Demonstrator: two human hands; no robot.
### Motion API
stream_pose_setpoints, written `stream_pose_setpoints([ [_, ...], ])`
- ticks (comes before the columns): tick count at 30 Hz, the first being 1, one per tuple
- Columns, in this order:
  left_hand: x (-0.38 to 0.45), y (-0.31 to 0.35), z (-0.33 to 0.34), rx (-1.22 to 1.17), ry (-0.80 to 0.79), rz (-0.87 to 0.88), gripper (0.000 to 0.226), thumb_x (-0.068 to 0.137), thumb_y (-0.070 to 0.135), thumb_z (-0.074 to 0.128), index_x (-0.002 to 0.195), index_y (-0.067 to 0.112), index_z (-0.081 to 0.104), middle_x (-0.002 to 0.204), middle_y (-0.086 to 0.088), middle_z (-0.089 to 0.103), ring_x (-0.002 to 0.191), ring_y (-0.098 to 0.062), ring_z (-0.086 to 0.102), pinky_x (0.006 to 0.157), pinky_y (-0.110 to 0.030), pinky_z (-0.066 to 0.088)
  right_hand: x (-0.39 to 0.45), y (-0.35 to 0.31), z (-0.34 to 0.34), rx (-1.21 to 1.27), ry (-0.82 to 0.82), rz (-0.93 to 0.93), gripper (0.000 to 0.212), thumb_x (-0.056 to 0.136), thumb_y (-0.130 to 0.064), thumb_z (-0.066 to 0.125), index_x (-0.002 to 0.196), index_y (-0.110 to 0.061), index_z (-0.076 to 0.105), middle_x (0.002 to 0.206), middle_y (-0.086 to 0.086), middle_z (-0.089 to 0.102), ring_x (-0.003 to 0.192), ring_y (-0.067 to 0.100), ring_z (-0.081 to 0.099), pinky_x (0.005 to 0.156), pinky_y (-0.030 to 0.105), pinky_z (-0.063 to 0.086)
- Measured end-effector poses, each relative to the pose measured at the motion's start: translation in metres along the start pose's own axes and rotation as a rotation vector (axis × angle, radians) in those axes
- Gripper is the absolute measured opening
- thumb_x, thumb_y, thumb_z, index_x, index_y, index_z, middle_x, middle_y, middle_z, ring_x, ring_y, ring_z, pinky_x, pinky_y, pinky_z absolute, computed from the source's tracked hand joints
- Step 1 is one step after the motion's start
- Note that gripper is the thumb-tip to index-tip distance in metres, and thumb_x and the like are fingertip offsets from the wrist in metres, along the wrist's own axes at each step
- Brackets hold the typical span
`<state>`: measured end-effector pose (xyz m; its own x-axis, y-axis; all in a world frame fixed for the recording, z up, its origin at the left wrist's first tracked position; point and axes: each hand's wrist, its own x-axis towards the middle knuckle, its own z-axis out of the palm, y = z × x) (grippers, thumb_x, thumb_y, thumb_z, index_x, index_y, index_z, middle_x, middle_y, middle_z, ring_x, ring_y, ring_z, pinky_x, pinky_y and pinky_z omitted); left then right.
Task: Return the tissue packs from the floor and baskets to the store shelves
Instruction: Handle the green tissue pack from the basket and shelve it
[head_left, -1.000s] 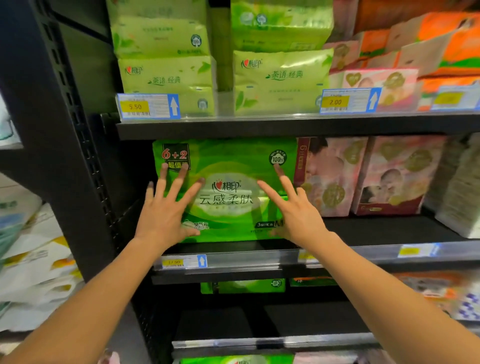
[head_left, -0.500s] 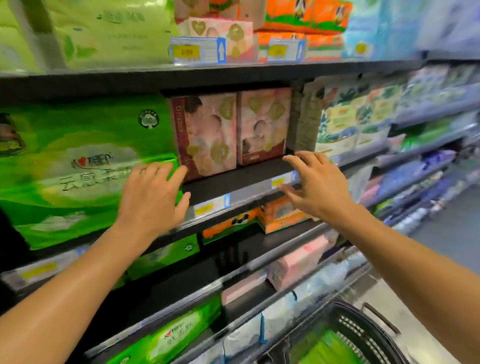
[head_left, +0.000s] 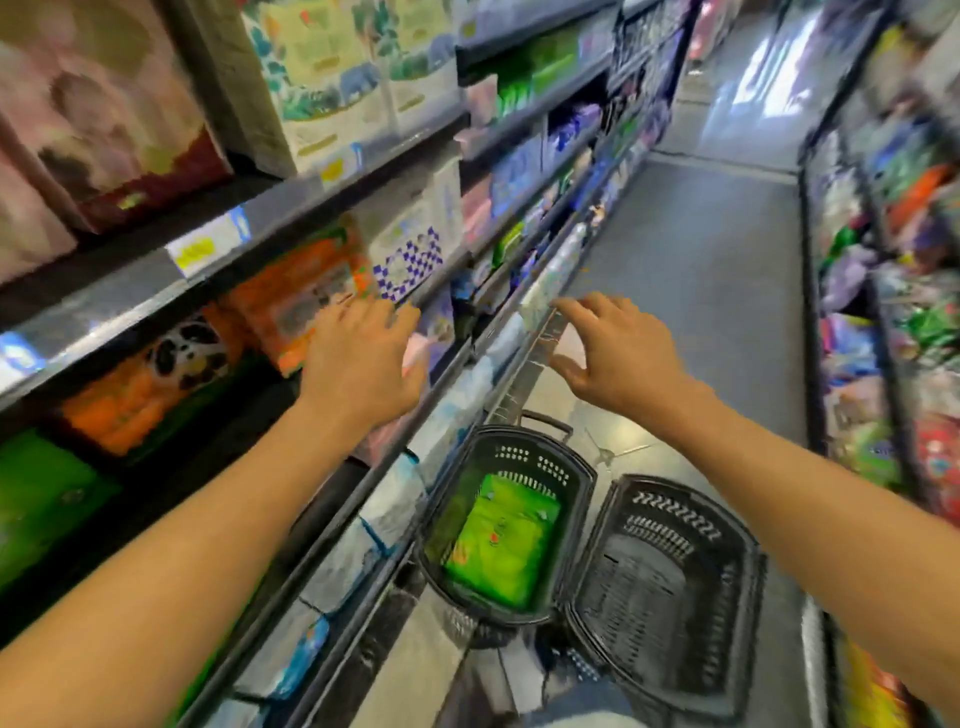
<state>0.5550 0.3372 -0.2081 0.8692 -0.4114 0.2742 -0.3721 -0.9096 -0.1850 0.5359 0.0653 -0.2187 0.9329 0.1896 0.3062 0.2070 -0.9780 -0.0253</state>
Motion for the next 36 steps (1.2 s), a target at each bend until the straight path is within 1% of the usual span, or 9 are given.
stream_pose_setpoints([
  [3, 0.028, 0.046, 0.032, -0.029, -0.069, 0.052, 0.061, 0.080, 0.049, 0.036, 0.120, 0.012, 0.063, 0.101, -0.012, 0.066, 0.096, -0.036, 0.062, 0.079, -0.044, 0.043, -0.015, 0.039, 0.031, 0.012, -0.054, 0.029, 0.063, 0.083, -0.049, 0.067, 0.137, -0.020, 0.054, 0.122, 0.009, 0.064, 0.108, 0.039, 0.058, 0.076, 0.046, 0.053],
  [7, 0.058, 0.096, 0.085, -0.059, -0.188, 0.058, 0.051, 0.078, 0.047, 0.048, 0.115, 0.014, 0.062, 0.099, -0.012, 0.065, 0.096, -0.036, 0.063, 0.078, -0.045, 0.046, -0.028, 0.090, 0.079, 0.063, -0.164, 0.075, 0.063, 0.085, -0.050, 0.065, 0.138, -0.020, 0.052, 0.128, 0.009, 0.061, 0.113, 0.037, 0.055, 0.081, 0.047, 0.053],
  [10, 0.063, 0.125, 0.136, -0.109, -0.283, 0.027, 0.056, 0.077, 0.049, 0.042, 0.114, 0.014, 0.065, 0.102, -0.012, 0.066, 0.098, -0.036, 0.063, 0.083, -0.047, 0.048, -0.032, 0.118, 0.123, 0.093, -0.295, 0.098, 0.062, 0.087, -0.051, 0.062, 0.139, -0.020, 0.049, 0.131, 0.008, 0.059, 0.116, 0.036, 0.054, 0.084, 0.047, 0.052],
  [14, 0.050, 0.154, 0.218, -0.137, -0.431, -0.009, 0.057, 0.072, 0.047, 0.050, 0.114, 0.011, 0.066, 0.097, -0.014, 0.067, 0.092, -0.037, 0.065, 0.078, -0.047, 0.049, -0.038, 0.137, 0.195, 0.165, -0.421, 0.129, 0.064, 0.087, -0.049, 0.063, 0.141, -0.021, 0.046, 0.129, 0.010, 0.058, 0.114, 0.036, 0.055, 0.082, 0.048, 0.053],
  [18, 0.040, 0.168, 0.304, -0.125, -0.623, -0.010, 0.054, 0.076, 0.048, 0.057, 0.117, 0.014, 0.065, 0.099, -0.011, 0.068, 0.093, -0.036, 0.065, 0.078, -0.045, 0.049, -0.052, 0.138, 0.285, 0.281, -0.544, 0.213, 0.069, 0.090, -0.047, 0.061, 0.149, -0.019, 0.037, 0.142, 0.010, 0.048, 0.125, 0.036, 0.048, 0.093, 0.049, 0.049],
  [21, 0.024, 0.178, 0.379, -0.140, -0.732, -0.013, 0.055, 0.077, 0.048, 0.061, 0.121, 0.014, 0.064, 0.104, -0.011, 0.068, 0.095, -0.036, 0.064, 0.080, -0.046, 0.050, -0.066, 0.133, 0.366, 0.329, -0.613, 0.240, 0.071, 0.090, -0.046, 0.062, 0.150, -0.017, 0.036, 0.145, 0.011, 0.044, 0.126, 0.037, 0.047, 0.094, 0.049, 0.050],
  [27, -0.031, 0.203, 0.537, -0.178, -0.944, -0.016, 0.063, 0.080, 0.053, 0.049, 0.131, 0.016, 0.056, 0.115, -0.011, 0.065, 0.102, -0.036, 0.062, 0.080, -0.044, 0.048, -0.086, 0.134, 0.543, 0.348, -0.770, 0.247, 0.072, 0.091, -0.043, 0.063, 0.151, -0.018, 0.032, 0.147, 0.013, 0.039, 0.130, 0.039, 0.042, 0.100, 0.051, 0.047],
  [32, -0.059, 0.230, 0.665, -0.357, -1.065, -0.313, 0.071, 0.088, 0.055, 0.057, 0.145, 0.016, 0.041, 0.136, -0.012, 0.058, 0.124, -0.035, 0.054, 0.096, -0.043, 0.045, -0.079, 0.150, 0.686, 0.280, -0.877, 0.168, 0.075, 0.088, -0.039, 0.067, 0.150, -0.016, 0.033, 0.145, 0.015, 0.039, 0.129, 0.041, 0.041, 0.100, 0.051, 0.046],
  [36, -0.081, 0.260, 0.752, -0.618, -1.073, -0.851, 0.100, 0.080, 0.065, 0.068, 0.152, 0.012, 0.024, 0.140, -0.017, 0.055, 0.128, -0.039, 0.053, 0.100, -0.047, 0.046, -0.062, 0.161, 0.775, 0.221, -0.946, 0.164, 0.083, 0.084, -0.040, 0.072, 0.150, -0.014, 0.030, 0.148, 0.019, 0.037, 0.133, 0.043, 0.039, 0.107, 0.054, 0.040],
])
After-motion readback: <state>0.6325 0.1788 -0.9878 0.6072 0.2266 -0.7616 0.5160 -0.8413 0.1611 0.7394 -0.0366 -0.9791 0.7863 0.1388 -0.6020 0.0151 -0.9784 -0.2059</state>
